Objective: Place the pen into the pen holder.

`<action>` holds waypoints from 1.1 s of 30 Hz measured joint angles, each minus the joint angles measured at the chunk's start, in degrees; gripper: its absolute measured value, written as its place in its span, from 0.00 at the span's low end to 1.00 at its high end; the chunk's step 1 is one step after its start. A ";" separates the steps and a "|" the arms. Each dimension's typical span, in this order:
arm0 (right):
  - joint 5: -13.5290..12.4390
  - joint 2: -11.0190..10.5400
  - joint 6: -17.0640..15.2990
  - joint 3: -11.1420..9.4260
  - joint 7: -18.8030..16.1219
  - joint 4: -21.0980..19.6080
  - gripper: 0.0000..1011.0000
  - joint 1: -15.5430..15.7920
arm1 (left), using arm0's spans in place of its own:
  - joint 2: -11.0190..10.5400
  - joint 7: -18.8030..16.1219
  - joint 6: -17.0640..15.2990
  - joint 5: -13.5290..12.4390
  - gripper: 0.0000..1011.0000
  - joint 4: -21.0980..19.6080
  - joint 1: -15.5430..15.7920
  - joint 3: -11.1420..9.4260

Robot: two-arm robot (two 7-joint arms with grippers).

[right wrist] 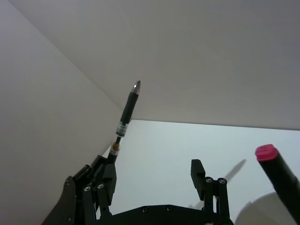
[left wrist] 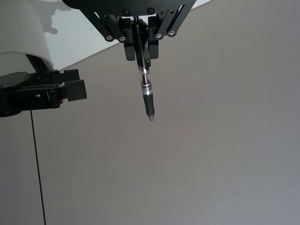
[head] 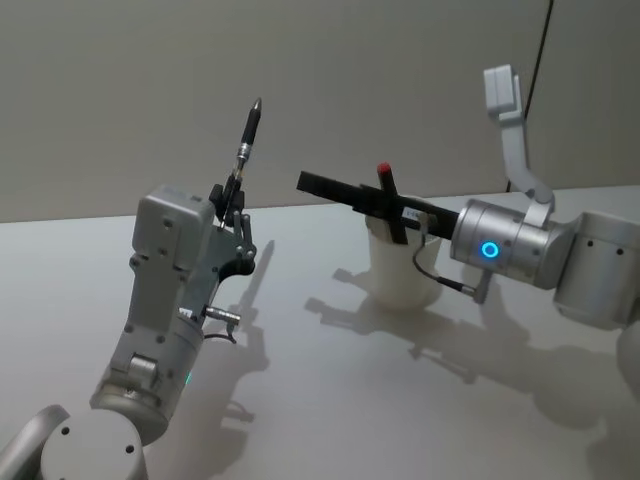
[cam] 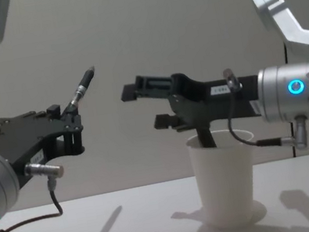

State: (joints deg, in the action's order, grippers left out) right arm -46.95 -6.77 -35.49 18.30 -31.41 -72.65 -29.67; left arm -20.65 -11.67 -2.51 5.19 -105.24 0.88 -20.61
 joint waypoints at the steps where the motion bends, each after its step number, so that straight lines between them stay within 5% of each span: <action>1: -1.04 0.24 -0.12 0.08 -0.08 0.25 0.99 -0.18 | 0.02 0.04 0.04 -0.05 0.17 -0.01 -0.01 -0.01; 17: -8.08 2.27 1.11 0.78 -2.77 3.17 0.99 -2.45 | 0.23 0.45 0.41 -0.60 0.17 -0.09 -0.11 -0.13; 33: -12.48 3.54 3.18 1.55 -1.43 7.68 0.99 -3.43 | 0.31 0.57 0.53 -0.75 0.17 -0.09 -0.15 -0.15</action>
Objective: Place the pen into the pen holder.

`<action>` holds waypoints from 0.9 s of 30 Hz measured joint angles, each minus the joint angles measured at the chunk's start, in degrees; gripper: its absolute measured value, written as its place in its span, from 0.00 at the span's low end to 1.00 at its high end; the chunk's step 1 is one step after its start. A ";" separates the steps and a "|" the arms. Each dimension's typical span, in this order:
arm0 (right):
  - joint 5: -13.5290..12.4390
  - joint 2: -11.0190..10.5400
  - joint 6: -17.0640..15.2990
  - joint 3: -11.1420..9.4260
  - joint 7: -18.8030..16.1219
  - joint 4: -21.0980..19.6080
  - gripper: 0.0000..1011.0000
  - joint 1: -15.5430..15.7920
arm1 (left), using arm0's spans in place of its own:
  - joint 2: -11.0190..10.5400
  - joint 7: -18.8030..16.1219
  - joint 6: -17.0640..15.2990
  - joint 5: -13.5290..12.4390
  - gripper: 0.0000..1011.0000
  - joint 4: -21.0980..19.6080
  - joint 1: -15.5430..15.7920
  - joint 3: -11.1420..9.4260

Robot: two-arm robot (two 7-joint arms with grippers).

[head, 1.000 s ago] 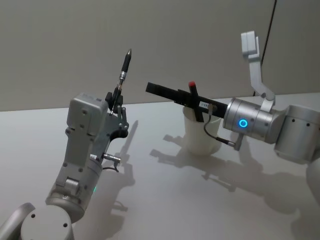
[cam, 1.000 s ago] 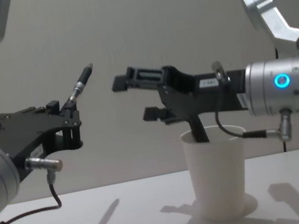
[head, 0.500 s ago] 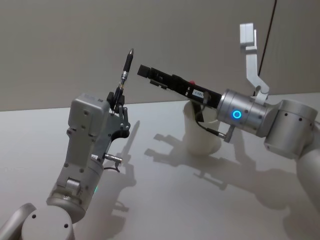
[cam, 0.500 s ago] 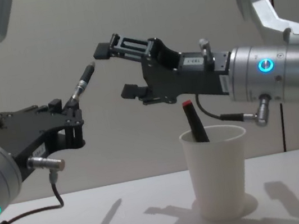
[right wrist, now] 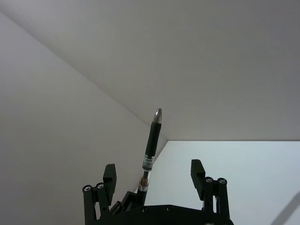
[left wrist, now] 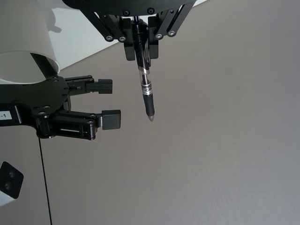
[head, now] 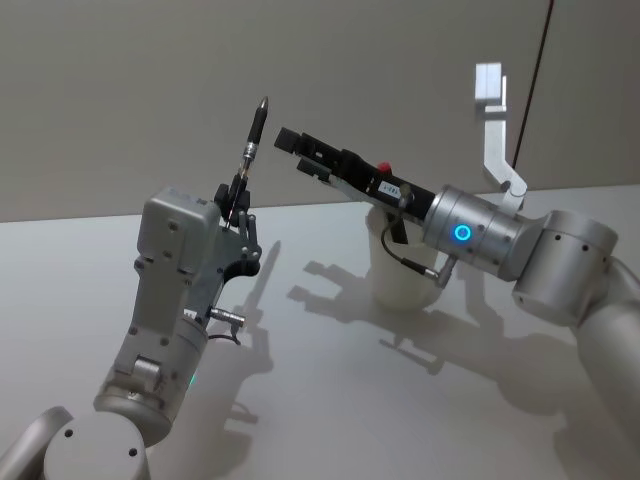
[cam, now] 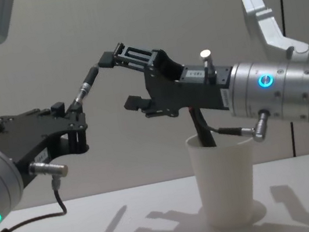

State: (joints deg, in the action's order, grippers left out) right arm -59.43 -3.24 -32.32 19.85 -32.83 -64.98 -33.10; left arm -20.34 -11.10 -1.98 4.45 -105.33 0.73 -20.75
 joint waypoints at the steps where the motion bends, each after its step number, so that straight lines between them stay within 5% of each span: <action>1: -0.52 0.16 0.20 0.12 0.06 0.47 0.99 -0.11 | 0.00 0.00 0.01 -0.01 0.17 0.00 0.00 0.00; 17: -6.50 2.78 2.32 1.74 0.30 5.14 0.99 -2.23 | 0.00 0.00 0.03 -0.03 0.17 0.00 0.00 0.00; 27: -7.77 4.01 3.32 2.60 0.22 7.23 0.99 -3.72 | 0.00 -0.01 0.02 -0.03 0.17 0.00 0.00 0.00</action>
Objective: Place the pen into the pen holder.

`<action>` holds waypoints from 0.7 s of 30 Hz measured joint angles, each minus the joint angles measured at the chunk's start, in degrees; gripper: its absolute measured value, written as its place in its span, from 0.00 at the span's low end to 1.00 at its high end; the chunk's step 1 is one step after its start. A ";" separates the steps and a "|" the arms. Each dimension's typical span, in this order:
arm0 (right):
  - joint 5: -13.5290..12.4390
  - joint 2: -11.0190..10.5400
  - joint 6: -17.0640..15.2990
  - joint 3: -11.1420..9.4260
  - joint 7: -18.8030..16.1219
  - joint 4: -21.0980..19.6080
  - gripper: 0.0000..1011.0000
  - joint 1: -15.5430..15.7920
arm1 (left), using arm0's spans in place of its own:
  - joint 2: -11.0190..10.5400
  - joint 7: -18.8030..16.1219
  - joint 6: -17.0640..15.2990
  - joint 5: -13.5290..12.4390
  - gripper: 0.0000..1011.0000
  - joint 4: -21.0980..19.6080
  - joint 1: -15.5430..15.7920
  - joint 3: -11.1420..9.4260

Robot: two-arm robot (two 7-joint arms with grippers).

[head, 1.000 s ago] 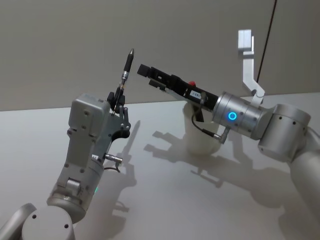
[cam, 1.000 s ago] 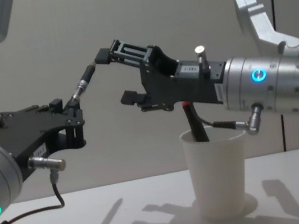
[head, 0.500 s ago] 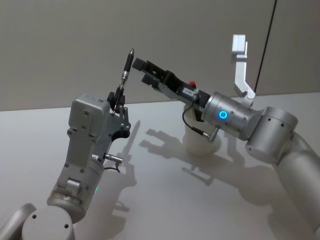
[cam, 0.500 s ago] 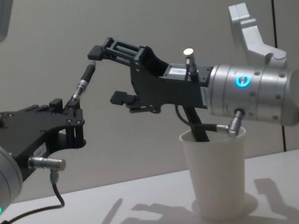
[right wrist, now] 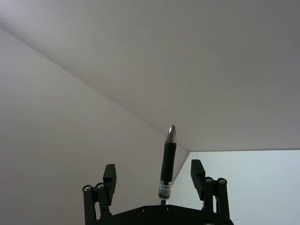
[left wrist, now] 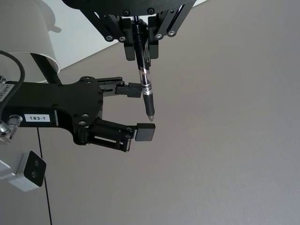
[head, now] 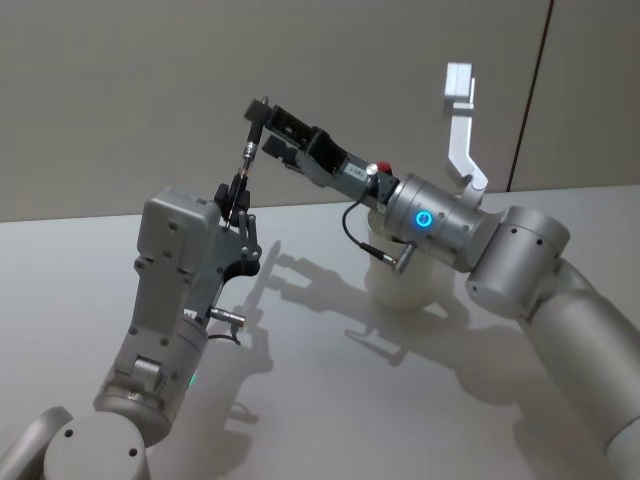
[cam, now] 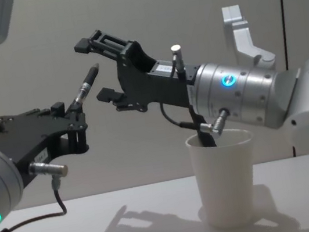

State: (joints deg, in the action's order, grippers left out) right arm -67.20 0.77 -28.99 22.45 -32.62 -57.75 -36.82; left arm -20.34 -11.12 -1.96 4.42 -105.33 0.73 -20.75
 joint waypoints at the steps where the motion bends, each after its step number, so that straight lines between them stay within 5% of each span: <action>1: -0.08 0.16 0.16 0.13 0.06 0.32 0.99 -0.23 | 0.00 0.00 0.00 0.00 0.17 0.00 0.00 0.00; 21: -0.21 1.34 2.10 1.32 0.79 3.30 0.99 -2.06 | 0.00 0.00 0.00 0.00 0.17 0.00 0.00 0.00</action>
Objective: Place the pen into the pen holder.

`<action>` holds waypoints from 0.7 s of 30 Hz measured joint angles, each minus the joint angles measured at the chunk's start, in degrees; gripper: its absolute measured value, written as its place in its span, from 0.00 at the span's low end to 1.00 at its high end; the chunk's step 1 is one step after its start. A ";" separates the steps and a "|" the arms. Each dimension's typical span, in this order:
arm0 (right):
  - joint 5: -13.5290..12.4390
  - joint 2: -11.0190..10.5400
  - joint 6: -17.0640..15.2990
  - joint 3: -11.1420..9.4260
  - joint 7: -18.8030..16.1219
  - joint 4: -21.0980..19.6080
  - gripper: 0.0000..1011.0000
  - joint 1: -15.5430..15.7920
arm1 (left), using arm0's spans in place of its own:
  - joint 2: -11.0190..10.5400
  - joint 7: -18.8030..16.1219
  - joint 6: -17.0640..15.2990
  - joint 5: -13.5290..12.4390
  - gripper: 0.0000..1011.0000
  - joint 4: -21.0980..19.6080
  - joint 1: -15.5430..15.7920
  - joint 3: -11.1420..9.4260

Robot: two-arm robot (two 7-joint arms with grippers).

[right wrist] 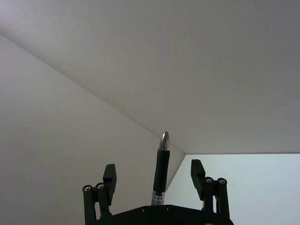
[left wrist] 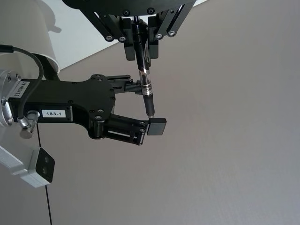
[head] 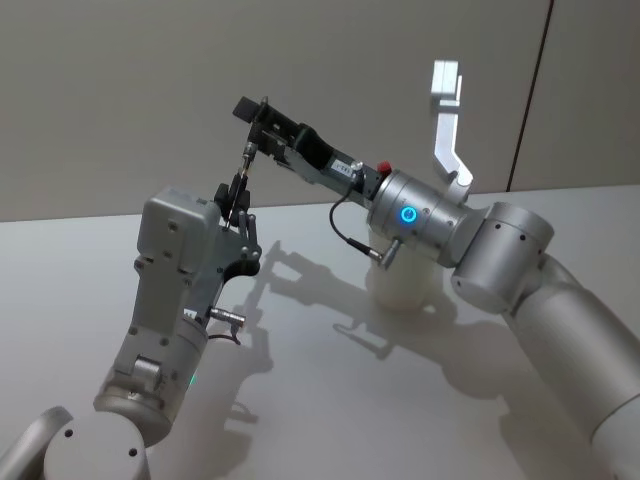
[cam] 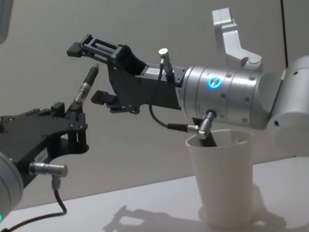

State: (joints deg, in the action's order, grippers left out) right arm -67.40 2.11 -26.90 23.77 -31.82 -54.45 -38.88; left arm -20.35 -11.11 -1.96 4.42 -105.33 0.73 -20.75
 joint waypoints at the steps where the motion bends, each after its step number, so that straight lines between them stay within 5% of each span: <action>1: 0.00 0.04 0.04 0.04 -0.01 0.13 0.99 -0.07 | 0.00 0.00 0.00 0.00 0.17 0.00 0.00 0.00; 21: 0.49 0.86 1.10 0.92 -0.65 3.14 0.99 -1.64 | 0.00 0.00 0.00 0.00 0.17 0.00 0.00 0.00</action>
State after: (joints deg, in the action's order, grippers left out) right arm -66.91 2.97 -25.79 24.69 -32.47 -51.31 -40.52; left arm -20.34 -11.11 -1.96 4.42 -105.33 0.73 -20.75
